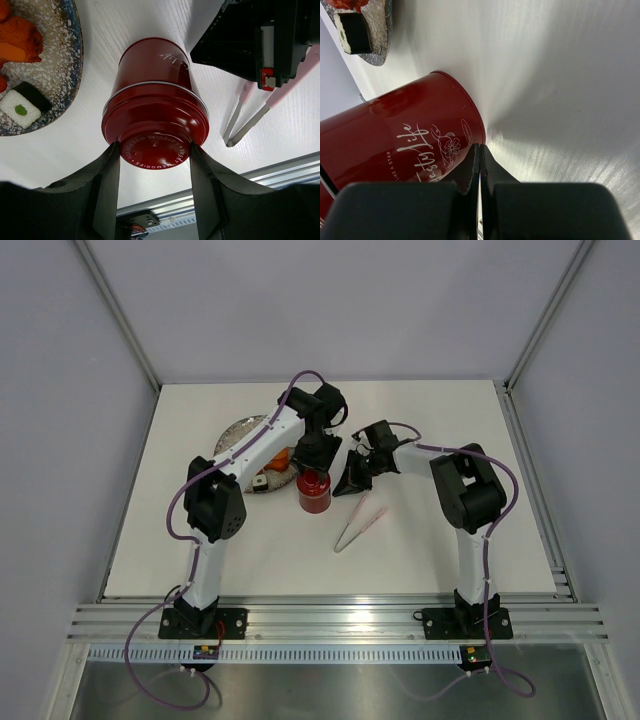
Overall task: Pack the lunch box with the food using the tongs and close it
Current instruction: Close the box lid on the packing box.
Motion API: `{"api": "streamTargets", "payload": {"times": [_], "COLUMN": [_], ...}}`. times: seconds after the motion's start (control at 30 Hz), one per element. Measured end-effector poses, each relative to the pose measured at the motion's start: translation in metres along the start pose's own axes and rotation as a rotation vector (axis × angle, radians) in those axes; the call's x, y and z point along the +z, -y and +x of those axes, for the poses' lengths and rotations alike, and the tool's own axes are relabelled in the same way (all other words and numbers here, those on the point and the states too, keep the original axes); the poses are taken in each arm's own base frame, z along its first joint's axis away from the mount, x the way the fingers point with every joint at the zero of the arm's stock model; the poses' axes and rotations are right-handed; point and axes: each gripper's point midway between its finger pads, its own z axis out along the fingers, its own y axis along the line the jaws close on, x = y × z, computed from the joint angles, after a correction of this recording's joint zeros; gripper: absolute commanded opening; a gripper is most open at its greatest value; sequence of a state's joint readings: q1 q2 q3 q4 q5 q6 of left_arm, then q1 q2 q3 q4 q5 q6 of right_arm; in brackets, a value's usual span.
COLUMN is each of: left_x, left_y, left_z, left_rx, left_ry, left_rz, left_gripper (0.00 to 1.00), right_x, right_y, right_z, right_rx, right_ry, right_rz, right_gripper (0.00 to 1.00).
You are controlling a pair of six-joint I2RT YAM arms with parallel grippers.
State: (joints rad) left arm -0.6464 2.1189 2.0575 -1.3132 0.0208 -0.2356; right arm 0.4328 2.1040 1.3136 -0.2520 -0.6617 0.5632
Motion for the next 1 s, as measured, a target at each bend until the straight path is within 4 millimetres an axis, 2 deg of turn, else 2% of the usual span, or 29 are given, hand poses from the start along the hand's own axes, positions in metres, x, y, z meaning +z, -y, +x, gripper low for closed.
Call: {"api": "streamTargets", "payload": {"times": [0.2,0.23,0.33,0.57,0.77,0.8,1.0], "left_x": [0.0,0.0,0.001,0.001,0.001,0.001,-0.012], "left_y": [0.0,0.0,0.001,0.003,0.003,0.003,-0.003], "left_z": [-0.002,-0.002,-0.004,-0.009,-0.012,-0.012,-0.014], "left_rx": [0.003,0.004,0.007,0.013,0.02,0.02,0.02], "left_ry": [0.007,0.007,0.015,0.037,0.047,0.047,0.089], "left_rz": [0.002,0.002,0.007,0.017,0.019,0.019,-0.012], "left_gripper": [0.58,0.67,0.76,0.88,0.94,0.99,0.99], "right_x": [-0.002,-0.002,-0.003,-0.002,-0.002,-0.002,-0.005], "right_y": [0.001,0.001,0.002,0.005,0.006,0.006,0.01], "right_z": [0.0,0.0,0.002,0.004,0.004,0.004,0.007], "right_rx": [-0.002,-0.001,0.001,0.005,0.006,0.007,0.01], "right_ry": [0.012,0.012,0.009,0.008,0.009,0.008,0.016], "right_rz": [0.011,0.013,0.015,0.022,0.025,0.026,0.045], "right_gripper": [0.01,0.01,0.02,0.02,0.03,0.03,0.04]}}
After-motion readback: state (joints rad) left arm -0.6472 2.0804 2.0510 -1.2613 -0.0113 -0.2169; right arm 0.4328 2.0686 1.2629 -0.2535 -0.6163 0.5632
